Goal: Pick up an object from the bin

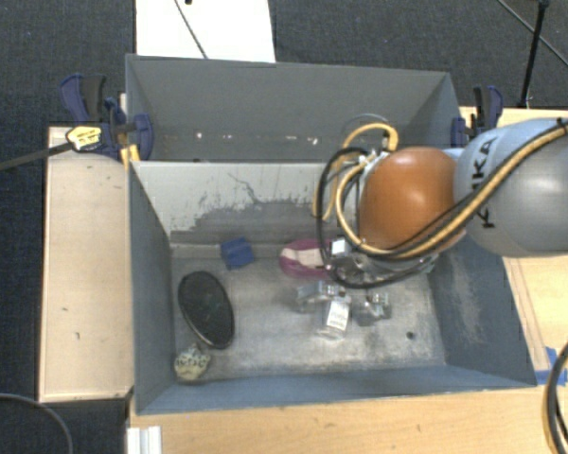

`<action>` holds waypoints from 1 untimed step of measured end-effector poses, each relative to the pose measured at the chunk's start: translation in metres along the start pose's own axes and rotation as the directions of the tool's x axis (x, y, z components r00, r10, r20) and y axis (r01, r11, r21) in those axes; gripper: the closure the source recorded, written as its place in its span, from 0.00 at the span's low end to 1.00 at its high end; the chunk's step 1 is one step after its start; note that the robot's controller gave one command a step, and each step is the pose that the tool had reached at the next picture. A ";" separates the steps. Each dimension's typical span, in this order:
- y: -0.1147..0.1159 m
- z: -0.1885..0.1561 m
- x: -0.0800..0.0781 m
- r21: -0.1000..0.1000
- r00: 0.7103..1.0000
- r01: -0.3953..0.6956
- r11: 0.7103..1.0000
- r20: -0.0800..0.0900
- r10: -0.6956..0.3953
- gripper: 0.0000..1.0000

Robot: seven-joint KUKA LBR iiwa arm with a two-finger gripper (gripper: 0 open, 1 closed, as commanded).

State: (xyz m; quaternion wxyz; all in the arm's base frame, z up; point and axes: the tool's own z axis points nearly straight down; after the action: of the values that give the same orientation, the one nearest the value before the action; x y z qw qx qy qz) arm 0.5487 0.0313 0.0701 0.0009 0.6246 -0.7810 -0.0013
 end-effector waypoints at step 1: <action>0.000 0.000 0.000 0.000 1.000 -0.001 1.000 0.000 0.001 1.00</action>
Offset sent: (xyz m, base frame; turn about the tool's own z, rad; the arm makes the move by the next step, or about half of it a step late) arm 0.0000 0.0000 0.0000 0.0000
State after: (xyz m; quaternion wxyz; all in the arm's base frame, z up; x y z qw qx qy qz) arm 0.5489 0.0310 0.0703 0.0008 0.6242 -0.7813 -0.0010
